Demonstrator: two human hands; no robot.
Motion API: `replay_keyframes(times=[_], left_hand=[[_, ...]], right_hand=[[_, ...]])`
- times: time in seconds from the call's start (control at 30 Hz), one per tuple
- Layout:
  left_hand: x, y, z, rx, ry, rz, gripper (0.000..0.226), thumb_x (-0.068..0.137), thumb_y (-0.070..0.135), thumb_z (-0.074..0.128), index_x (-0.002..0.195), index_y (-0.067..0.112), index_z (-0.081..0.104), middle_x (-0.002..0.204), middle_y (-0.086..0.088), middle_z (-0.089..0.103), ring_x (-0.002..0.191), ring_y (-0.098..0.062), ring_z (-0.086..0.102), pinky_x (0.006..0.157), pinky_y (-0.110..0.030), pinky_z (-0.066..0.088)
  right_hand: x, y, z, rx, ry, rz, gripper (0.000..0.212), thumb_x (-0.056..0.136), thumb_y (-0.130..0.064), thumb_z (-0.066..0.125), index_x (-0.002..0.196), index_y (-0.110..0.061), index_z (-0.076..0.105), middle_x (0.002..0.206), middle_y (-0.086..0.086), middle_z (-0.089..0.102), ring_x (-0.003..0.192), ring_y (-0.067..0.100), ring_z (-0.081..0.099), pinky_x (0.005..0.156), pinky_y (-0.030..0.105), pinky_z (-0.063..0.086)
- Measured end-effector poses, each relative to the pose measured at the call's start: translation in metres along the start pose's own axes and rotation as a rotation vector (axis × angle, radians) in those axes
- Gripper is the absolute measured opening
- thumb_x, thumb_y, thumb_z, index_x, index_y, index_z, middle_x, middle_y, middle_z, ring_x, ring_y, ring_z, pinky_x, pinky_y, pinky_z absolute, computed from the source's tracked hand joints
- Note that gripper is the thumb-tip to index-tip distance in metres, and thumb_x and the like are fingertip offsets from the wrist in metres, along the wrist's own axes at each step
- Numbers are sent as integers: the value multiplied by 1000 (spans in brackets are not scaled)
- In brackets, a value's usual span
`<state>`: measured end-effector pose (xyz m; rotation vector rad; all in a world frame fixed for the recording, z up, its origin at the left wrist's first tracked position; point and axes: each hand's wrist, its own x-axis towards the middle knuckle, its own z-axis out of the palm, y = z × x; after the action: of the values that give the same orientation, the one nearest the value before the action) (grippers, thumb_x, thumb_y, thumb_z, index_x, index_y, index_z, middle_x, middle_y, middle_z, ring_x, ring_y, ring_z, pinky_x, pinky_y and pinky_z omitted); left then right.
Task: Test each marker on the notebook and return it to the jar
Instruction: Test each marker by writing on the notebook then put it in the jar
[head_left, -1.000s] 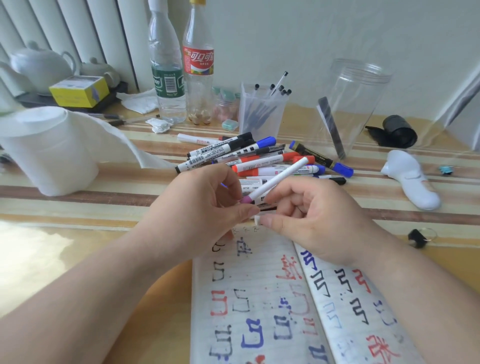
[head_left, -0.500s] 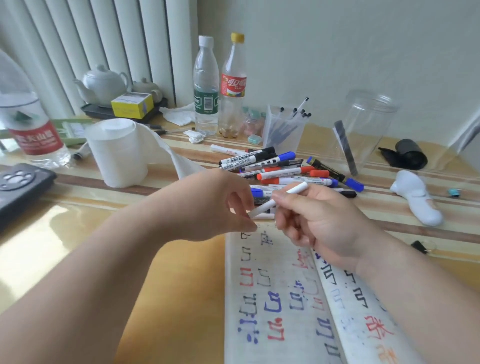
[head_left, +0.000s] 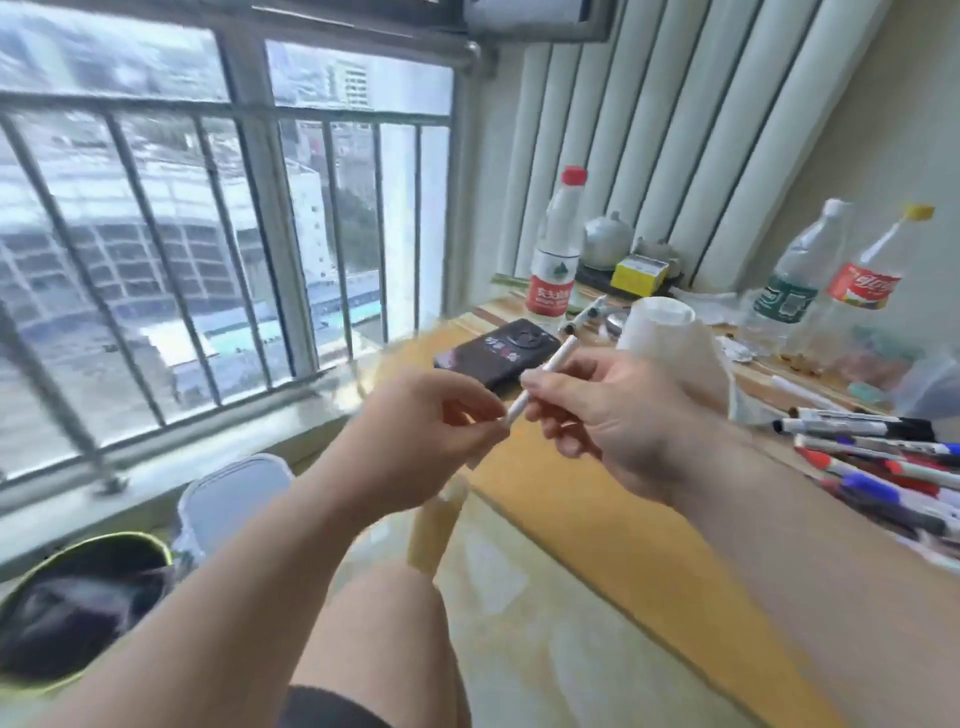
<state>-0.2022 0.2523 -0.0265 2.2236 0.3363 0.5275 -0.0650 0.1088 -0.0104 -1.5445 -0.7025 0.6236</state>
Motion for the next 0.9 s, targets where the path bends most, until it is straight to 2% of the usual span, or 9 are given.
replay_keyframes(times=[0.1, 0.17, 0.33, 0.43, 0.53, 0.63, 0.7, 0.8, 0.9], left_hand=[[-33, -41, -50, 13, 76, -83, 8, 86, 28, 81, 80, 32, 77, 68, 8, 74, 65, -12, 70, 68, -39, 58], [-53, -68, -85, 61, 94, -143, 9, 85, 30, 81, 79, 33, 75, 70, 10, 74, 67, -8, 70, 72, -39, 58], [-108, -137, -153, 137, 234, -282, 4, 85, 33, 81, 83, 34, 77, 75, 26, 71, 72, 5, 67, 67, -17, 51], [-142, -175, -176, 85, 374, -362, 6, 85, 27, 83, 84, 30, 78, 76, 22, 73, 71, 1, 68, 66, -16, 51], [-166, -213, -200, 72, 467, -435, 9, 85, 21, 84, 85, 28, 79, 77, 20, 74, 70, 1, 69, 64, -14, 51], [-190, -250, -231, 89, 580, -506, 18, 84, 20, 84, 81, 35, 75, 78, 25, 74, 71, 7, 67, 65, -7, 47], [-205, -275, -250, 64, 737, -563, 20, 85, 19, 83, 78, 36, 74, 75, 27, 73, 69, 7, 66, 65, -5, 45], [-224, -306, -268, 35, 886, -632, 20, 86, 17, 81, 75, 33, 75, 72, 22, 74, 67, 5, 66, 63, -7, 45], [-234, -326, -270, 11, 905, -682, 21, 87, 15, 80, 76, 32, 75, 74, 18, 75, 70, 2, 68, 68, -14, 49]], right_hand=[[20, 5, 72, -17, -139, -23, 15, 94, -10, 72, 81, -4, 69, 70, 13, 69, 56, 18, 56, 42, 23, 40], [31, 10, 122, -42, -226, -47, 13, 92, -10, 73, 83, -2, 70, 71, 13, 69, 57, 18, 58, 43, 23, 41], [56, 29, 238, -108, -387, -86, 10, 94, -8, 71, 84, -7, 72, 71, 8, 72, 62, 19, 63, 47, 28, 44], [66, 40, 301, -150, -468, -95, 10, 94, -11, 71, 84, -9, 73, 68, 3, 70, 60, 17, 62, 47, 28, 45], [76, 53, 359, -207, -511, -122, 12, 90, -13, 72, 79, -10, 73, 69, 9, 71, 60, 16, 62, 50, 28, 47], [85, 70, 415, -267, -533, -149, 11, 89, -14, 72, 79, -11, 73, 76, 15, 72, 68, 31, 66, 60, 42, 52], [91, 84, 447, -298, -527, -155, 11, 88, -14, 72, 77, -12, 72, 74, 8, 74, 72, 30, 68, 66, 42, 56], [101, 106, 486, -388, -542, -159, 14, 88, -14, 70, 74, -11, 68, 59, -9, 67, 60, 15, 64, 61, 31, 53], [115, 126, 521, -472, -594, -171, 13, 88, -15, 68, 77, -10, 67, 58, -8, 62, 64, 23, 62, 68, 41, 56]])
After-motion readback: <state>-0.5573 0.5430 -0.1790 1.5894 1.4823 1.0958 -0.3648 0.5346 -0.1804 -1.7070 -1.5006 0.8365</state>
